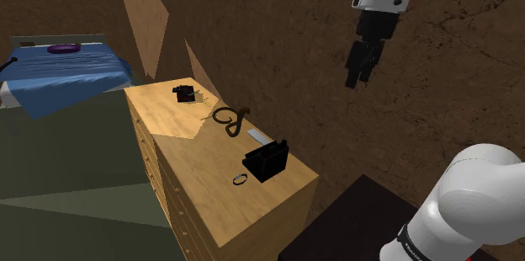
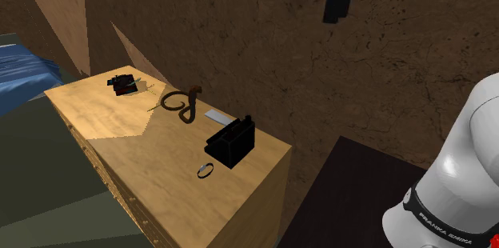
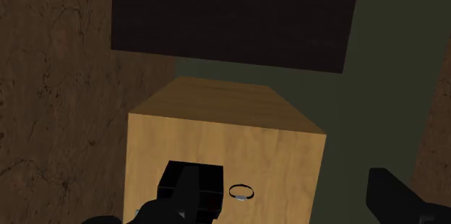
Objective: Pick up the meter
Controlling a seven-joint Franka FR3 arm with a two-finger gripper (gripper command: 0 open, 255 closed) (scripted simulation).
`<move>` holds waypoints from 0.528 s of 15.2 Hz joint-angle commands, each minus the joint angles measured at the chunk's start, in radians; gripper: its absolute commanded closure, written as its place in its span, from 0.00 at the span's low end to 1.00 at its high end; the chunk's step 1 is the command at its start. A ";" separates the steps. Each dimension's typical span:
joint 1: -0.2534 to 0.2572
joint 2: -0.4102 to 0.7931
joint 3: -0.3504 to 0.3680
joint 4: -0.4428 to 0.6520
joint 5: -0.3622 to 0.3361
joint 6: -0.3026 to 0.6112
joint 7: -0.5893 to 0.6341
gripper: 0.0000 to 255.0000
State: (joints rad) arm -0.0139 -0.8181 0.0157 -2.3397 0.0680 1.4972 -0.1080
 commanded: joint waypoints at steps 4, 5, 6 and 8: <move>0.017 0.044 -0.025 -0.059 -0.028 0.103 -0.088 0.00; 0.022 0.062 -0.033 -0.076 -0.037 0.139 -0.117 0.00; 0.027 0.081 -0.041 -0.091 -0.046 0.174 -0.145 0.00; 0.037 0.126 -0.057 -0.117 -0.062 0.246 -0.201 0.00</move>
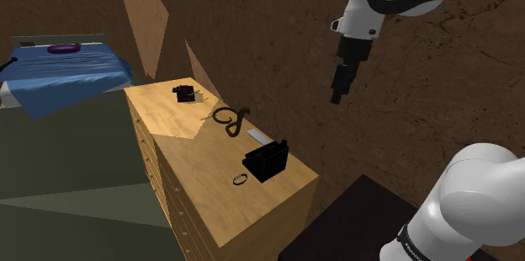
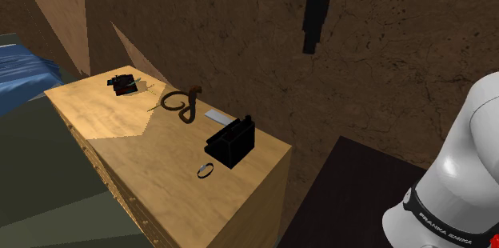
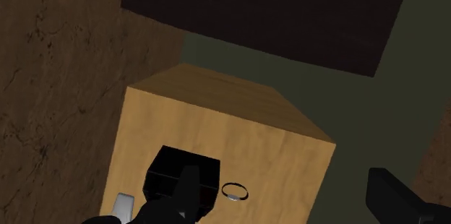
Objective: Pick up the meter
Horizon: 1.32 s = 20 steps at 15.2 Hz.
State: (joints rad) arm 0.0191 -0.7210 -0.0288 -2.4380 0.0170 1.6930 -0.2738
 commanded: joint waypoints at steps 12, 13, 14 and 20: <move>0.066 0.409 -0.091 -0.047 -0.069 0.477 -0.353 0.00; 0.071 0.447 -0.096 -0.040 -0.070 0.509 -0.379 0.00; 0.075 0.486 -0.099 -0.031 -0.070 0.541 -0.404 0.00; 0.097 0.724 -0.106 0.049 -0.058 0.710 -0.559 0.00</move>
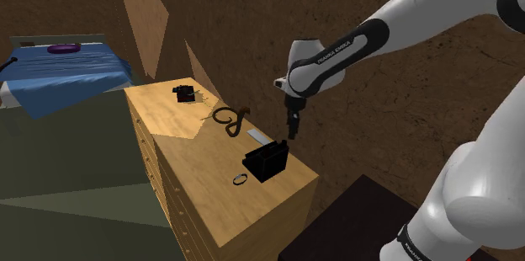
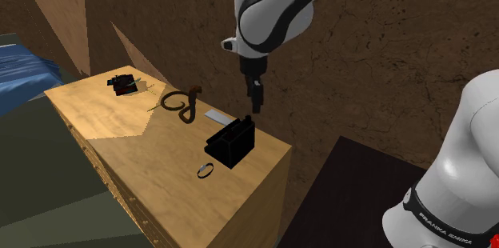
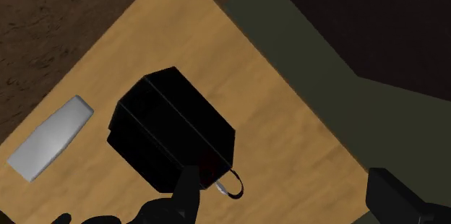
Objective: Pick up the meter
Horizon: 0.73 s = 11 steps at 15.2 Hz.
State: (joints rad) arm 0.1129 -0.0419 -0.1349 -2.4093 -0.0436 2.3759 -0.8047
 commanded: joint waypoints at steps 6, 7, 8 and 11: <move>0.006 0.282 0.024 0.144 0.016 0.155 -0.169 0.00; 0.005 0.321 0.030 0.168 0.016 0.173 -0.190 0.00; 0.004 0.360 0.036 0.193 0.015 0.189 -0.210 0.00; 0.001 0.474 0.056 0.275 0.006 0.230 -0.265 0.00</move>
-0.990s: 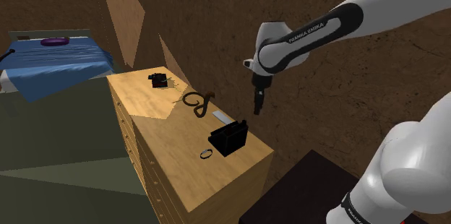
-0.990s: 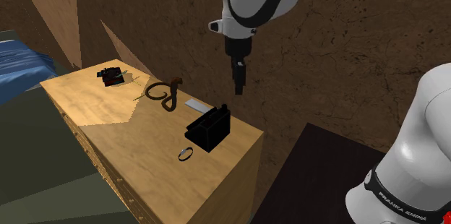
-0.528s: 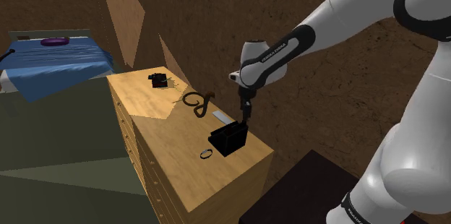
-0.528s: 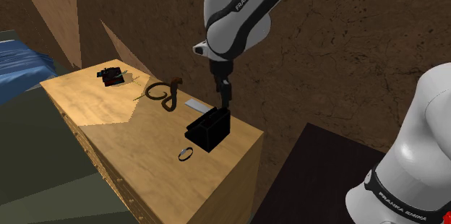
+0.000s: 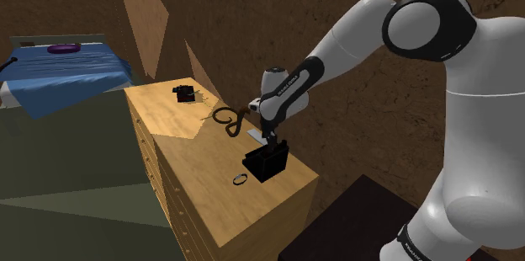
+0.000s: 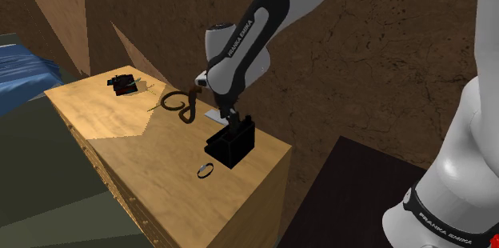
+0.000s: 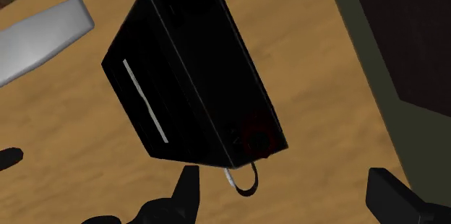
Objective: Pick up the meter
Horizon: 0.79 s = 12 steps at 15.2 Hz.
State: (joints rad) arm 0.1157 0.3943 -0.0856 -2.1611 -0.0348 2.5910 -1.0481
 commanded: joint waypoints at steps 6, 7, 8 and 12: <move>-0.005 0.109 0.011 0.044 -0.003 0.069 -0.026 0.00; -0.005 0.121 0.011 0.047 -0.002 0.078 -0.025 0.00; -0.006 0.140 0.012 0.051 -0.001 0.094 -0.025 0.00; -0.006 0.140 0.012 0.051 -0.001 0.094 -0.025 1.00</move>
State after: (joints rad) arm 0.1096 0.5333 -0.0736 -2.1104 -0.0362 2.6834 -1.0734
